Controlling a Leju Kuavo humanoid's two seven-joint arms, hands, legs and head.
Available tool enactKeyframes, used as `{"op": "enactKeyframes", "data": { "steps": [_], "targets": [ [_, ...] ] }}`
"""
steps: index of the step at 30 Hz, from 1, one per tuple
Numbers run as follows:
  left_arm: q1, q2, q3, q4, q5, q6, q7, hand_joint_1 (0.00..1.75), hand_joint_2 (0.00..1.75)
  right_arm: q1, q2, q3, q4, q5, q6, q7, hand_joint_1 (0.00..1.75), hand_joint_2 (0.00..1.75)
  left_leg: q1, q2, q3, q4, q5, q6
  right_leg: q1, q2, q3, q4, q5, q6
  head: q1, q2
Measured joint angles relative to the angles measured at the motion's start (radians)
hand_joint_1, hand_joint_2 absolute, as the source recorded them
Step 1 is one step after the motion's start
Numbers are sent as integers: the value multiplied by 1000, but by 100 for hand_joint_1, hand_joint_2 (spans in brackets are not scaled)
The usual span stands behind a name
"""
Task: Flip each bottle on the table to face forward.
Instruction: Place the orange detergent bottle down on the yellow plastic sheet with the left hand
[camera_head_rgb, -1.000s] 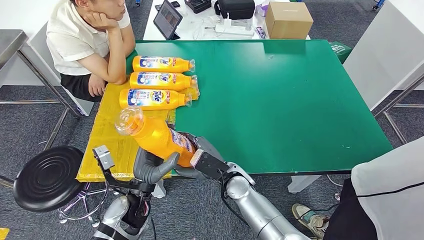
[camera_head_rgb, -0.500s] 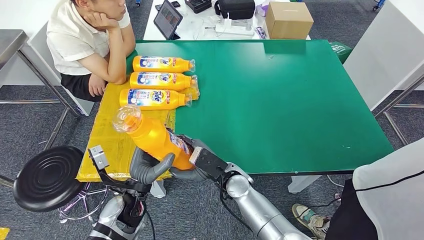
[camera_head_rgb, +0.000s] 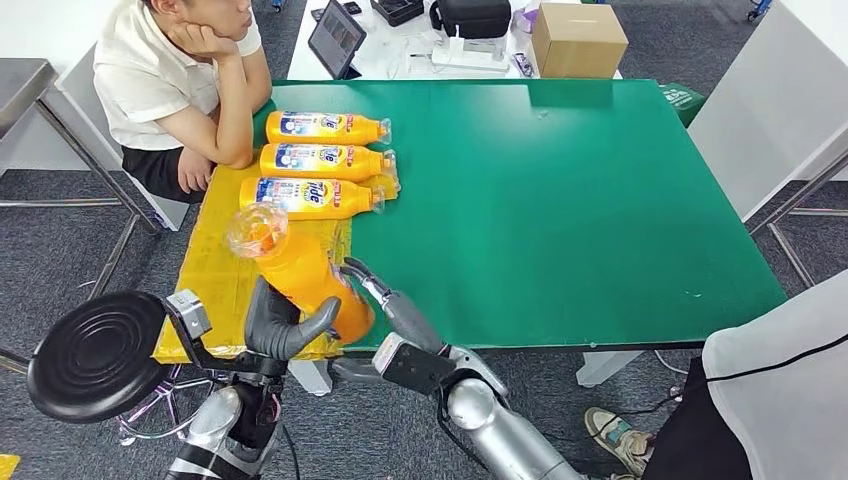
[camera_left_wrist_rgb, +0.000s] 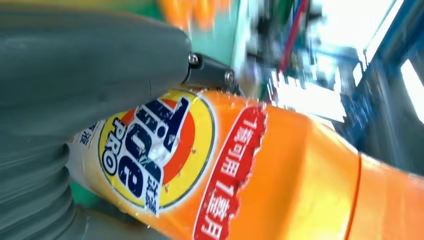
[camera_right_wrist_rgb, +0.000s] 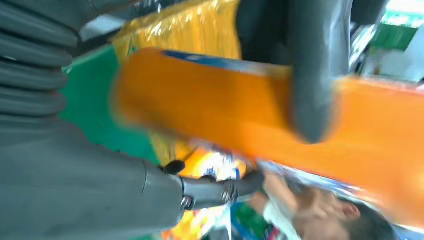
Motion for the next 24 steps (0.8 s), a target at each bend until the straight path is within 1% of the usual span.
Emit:
{"op": "enactKeyframes", "data": {
  "steps": [4, 6, 7, 12, 14, 17, 20, 22, 24],
  "targets": [
    [-3, 8, 53, 0, -204, 177, -1, 175, 175, 59, -16, 0, -62, 98, -129, 17, 0, 0, 0, 0, 0, 0, 0, 0, 0, 0, 0, 0, 0, 0, 0, 0],
    [-9, 11, 81, 3, -270, 250, 0, 175, 175, 79, -24, 0, -76, 132, -168, 24, 0, 0, 0, 0, 0, 0, 0, 0, 0, 0, 0, 0, 0, 0, 0, 0],
    [-13, 13, 93, 5, -287, 269, 0, 175, 175, 87, -28, 0, -82, 142, -178, 26, 0, 0, 0, 0, 0, 0, 0, 0, 0, 0, 0, 0, 0, 0, 0, 0],
    [-24, 17, 124, 11, -306, 286, 0, 175, 175, 104, -37, 0, -97, 152, -185, 29, 0, 0, 0, 0, 0, 0, 0, 0, 0, 0, 0, 0, 0, 0, 0, 0],
    [-26, 18, 130, 13, -335, 319, 0, 175, 175, 106, -38, 0, -99, 158, -192, 31, 0, 0, 0, 0, 0, 0, 0, 0, 0, 0, 0, 0, 0, 0, 0, 0],
    [-35, 18, 142, 24, -442, 434, 0, 175, 175, 107, -39, 0, -100, 178, -207, 38, 0, 0, 0, 0, 0, 0, 0, 0, 0, 0, 0, 0, 0, 0, 0, 0],
    [-63, 18, 162, 61, -565, 536, 1, 175, 175, 107, -37, 0, -99, 189, -211, 39, 0, 0, 0, 0, 0, 0, 0, 0, 0, 0, 0, 0, 0, 0, 0, 0],
    [-94, 18, 172, 108, -675, 606, 14, 175, 175, 104, -33, 0, -97, 188, -207, 39, 0, 0, 0, 0, 0, 0, 1, 0, 0, 0, 0, 0, 0, 0, 0, 0],
    [-138, 18, 178, 180, -818, 673, 51, 175, 175, 96, -26, 2, -92, 182, -194, 37, 0, 0, 0, 0, 0, 0, 1, 0, 0, 0, 0, 0, 0, 0, 0, 0]
  ]
}}
